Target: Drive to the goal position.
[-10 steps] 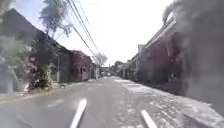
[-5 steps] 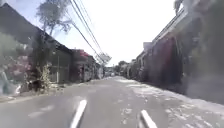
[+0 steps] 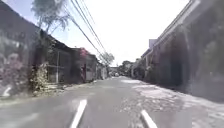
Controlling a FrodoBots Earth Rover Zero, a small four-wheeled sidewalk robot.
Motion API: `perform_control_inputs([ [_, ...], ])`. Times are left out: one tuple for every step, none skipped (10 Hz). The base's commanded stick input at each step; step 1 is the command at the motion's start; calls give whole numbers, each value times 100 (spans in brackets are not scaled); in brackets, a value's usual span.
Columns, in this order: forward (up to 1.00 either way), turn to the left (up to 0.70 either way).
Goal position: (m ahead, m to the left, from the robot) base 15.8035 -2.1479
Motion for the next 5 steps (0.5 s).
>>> perform_control_inputs([
  [100,-39],
  [100,-39],
  [100,-39],
  [100,-39],
  [100,-29],
])
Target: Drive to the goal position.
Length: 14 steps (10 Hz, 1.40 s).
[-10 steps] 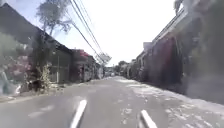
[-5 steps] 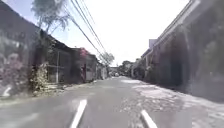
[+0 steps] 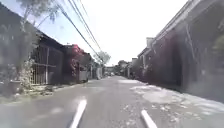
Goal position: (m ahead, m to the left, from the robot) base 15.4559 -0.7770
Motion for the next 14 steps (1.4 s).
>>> perform_control_inputs([
  [100,-13],
  [100,-5],
  [100,-1],
  [100,0],
  [100,0],
  [100,0],
  [100,0],
  [100,0],
  [100,0],
  [100,-20],
  [100,-40],
  [100,-40],
  [100,-40],
  [100,-40],
])
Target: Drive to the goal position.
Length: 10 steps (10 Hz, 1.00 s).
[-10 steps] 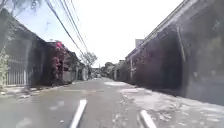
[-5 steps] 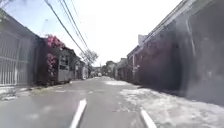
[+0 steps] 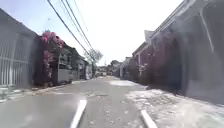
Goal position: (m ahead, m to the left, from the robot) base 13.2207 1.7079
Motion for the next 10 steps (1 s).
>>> perform_control_inputs([
  [100,-40],
  [100,-38],
  [100,-21],
  [100,-1],
  [100,0],
  [100,0],
  [100,0],
  [100,0],
  [100,0],
  [100,0],
])
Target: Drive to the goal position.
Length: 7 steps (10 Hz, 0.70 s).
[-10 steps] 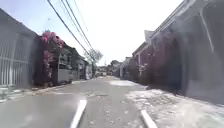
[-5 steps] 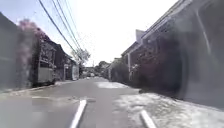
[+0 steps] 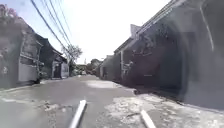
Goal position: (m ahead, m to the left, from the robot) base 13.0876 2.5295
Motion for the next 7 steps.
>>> perform_control_inputs([
  [100,0],
  [100,0],
  [100,0],
  [100,0],
  [100,0],
  [100,0],
  [100,0],
])
